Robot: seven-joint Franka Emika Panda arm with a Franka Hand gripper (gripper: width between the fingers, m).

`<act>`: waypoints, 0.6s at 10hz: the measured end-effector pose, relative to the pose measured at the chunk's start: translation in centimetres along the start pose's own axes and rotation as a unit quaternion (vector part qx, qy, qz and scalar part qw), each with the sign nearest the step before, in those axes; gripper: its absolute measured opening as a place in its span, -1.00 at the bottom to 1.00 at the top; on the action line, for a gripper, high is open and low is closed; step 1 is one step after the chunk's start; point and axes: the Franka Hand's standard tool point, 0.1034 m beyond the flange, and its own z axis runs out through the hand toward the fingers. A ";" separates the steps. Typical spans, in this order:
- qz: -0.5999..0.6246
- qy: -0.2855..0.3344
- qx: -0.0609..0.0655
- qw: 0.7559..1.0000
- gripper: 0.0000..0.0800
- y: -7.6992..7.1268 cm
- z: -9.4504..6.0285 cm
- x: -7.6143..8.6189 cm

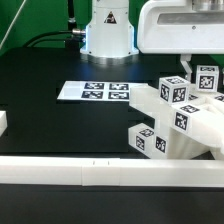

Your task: Assemble chair

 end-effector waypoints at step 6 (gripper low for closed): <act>0.251 0.005 0.021 0.968 -0.33 0.0 0.0 0.3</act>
Offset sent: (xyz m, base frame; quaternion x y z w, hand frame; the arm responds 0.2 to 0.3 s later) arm 0.0000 0.0000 0.0000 0.0000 0.0000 0.1296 0.9916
